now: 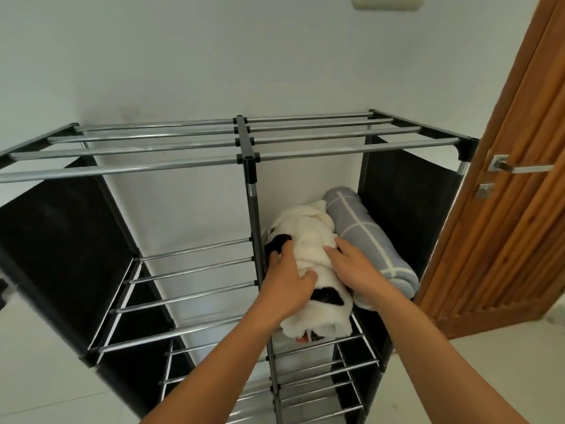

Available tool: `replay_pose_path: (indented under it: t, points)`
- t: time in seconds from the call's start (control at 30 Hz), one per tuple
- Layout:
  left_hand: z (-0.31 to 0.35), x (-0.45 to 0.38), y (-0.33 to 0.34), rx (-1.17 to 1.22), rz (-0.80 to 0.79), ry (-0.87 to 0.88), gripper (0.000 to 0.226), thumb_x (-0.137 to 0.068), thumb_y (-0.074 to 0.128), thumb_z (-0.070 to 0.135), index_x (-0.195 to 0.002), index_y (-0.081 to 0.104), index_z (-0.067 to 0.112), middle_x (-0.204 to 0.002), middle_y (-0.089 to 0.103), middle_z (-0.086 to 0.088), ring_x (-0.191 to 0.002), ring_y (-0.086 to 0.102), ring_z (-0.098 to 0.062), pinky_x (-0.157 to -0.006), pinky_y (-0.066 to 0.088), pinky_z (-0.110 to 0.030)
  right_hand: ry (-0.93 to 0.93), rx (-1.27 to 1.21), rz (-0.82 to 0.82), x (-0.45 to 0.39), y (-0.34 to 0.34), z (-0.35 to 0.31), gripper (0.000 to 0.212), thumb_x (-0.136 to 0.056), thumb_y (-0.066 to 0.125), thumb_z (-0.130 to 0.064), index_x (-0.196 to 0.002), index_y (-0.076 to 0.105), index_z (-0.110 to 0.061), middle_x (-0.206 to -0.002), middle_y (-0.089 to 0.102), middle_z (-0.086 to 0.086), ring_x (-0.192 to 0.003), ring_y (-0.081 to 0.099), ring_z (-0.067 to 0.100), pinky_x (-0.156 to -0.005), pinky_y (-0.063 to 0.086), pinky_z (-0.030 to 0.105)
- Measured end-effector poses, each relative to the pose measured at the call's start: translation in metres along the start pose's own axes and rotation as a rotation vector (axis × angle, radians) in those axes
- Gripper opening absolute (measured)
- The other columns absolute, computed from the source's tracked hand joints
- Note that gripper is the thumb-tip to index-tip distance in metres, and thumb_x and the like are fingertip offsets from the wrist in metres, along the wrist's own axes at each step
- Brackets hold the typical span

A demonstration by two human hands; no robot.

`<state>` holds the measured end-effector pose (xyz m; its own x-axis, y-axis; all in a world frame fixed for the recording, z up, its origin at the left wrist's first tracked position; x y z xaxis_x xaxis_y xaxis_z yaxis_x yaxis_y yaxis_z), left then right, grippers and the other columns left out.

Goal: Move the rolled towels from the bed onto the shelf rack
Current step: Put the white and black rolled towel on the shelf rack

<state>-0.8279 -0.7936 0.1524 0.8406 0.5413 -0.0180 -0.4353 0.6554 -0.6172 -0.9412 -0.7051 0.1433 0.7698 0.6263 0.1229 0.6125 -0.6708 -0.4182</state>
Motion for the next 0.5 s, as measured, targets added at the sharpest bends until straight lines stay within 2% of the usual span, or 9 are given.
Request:
replay_pose_path:
  t: [0.07, 0.17, 0.23, 0.3, 0.37, 0.43, 0.5]
  points:
    - [0.008, 0.010, -0.005, -0.159, -0.067, 0.039, 0.068, -0.092, 0.052, 0.034, -0.149, 0.018, 0.022, -0.146, 0.031, -0.008, -0.129, 0.041, -0.026, -0.096, 0.036, -0.026, -0.050, 0.112, -0.007, 0.021, -0.019, 0.004, 0.050, -0.098, 0.043, -0.035, -0.146, 0.039, -0.018, -0.142, 0.047, -0.001, -0.134, 0.044, 0.022, -0.111, 0.036, 0.039]
    - [0.031, 0.027, -0.012, -0.402, -0.065, 0.117, 0.065, -0.090, 0.051, 0.047, -0.146, 0.029, 0.022, -0.145, 0.039, -0.007, -0.130, 0.043, -0.025, -0.102, 0.040, -0.034, -0.040, 0.134, 0.037, 0.060, -0.049, 0.016, 0.039, -0.098, 0.048, -0.028, -0.135, 0.051, -0.015, -0.125, 0.061, 0.008, -0.114, 0.057, 0.023, -0.100, 0.044, 0.035]
    - [0.053, 0.038, -0.012, -0.334, 0.011, 0.185, 0.054, -0.089, 0.054, 0.046, -0.137, 0.045, 0.023, -0.127, 0.056, -0.004, -0.116, 0.054, -0.021, -0.092, 0.045, -0.031, -0.019, 0.139, 0.030, 0.090, -0.066, 0.030, 0.044, -0.097, 0.049, -0.030, -0.140, 0.046, -0.021, -0.131, 0.058, 0.004, -0.115, 0.055, 0.017, -0.101, 0.042, 0.032]
    - [0.074, 0.046, 0.001, -0.178, 0.026, 0.267, 0.036, -0.089, 0.057, 0.043, -0.119, 0.058, 0.023, -0.097, 0.064, 0.002, -0.089, 0.060, -0.013, -0.073, 0.047, -0.025, 0.039, 0.114, 0.055, 0.122, -0.080, 0.051, 0.047, -0.096, 0.051, -0.035, -0.141, 0.044, -0.025, -0.130, 0.057, -0.001, -0.117, 0.055, 0.015, -0.103, 0.043, 0.035]
    - [0.090, 0.056, 0.035, -0.101, -0.075, 0.337, 0.022, -0.089, 0.059, 0.038, -0.105, 0.062, 0.023, -0.079, 0.060, 0.006, -0.071, 0.055, -0.005, -0.061, 0.043, -0.019, 0.122, 0.100, 0.126, 0.160, -0.094, 0.077, 0.046, -0.095, 0.051, -0.038, -0.139, 0.046, -0.024, -0.119, 0.061, -0.002, -0.110, 0.058, 0.015, -0.099, 0.046, 0.033]
    - [0.100, 0.071, 0.085, -0.157, -0.244, 0.397, 0.019, -0.090, 0.058, 0.034, -0.101, 0.065, 0.022, -0.071, 0.058, 0.008, -0.068, 0.055, -0.007, -0.064, 0.044, -0.024, 0.200, 0.062, 0.220, 0.204, -0.110, 0.107, 0.046, -0.095, 0.052, -0.039, -0.137, 0.048, -0.022, -0.117, 0.062, 0.001, -0.105, 0.062, 0.015, -0.098, 0.048, 0.034]
    - [0.108, 0.090, 0.138, -0.266, -0.419, 0.435, 0.022, -0.089, 0.057, 0.037, -0.103, 0.067, 0.023, -0.075, 0.062, 0.007, -0.072, 0.058, -0.012, -0.070, 0.047, -0.027, 0.261, -0.019, 0.330, 0.254, -0.125, 0.136, 0.045, -0.094, 0.054, -0.038, -0.135, 0.051, -0.021, -0.120, 0.062, 0.000, -0.101, 0.065, 0.012, -0.099, 0.049, 0.034]
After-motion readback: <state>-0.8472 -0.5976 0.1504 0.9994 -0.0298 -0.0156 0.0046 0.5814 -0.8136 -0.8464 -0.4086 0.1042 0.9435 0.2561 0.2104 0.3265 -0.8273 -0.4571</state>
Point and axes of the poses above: each hand's wrist, its own x-axis away from the middle knuckle, its own y-axis out of the palm, z = x × y, the point moved 2 cm from there along -x, towards the middle knuckle
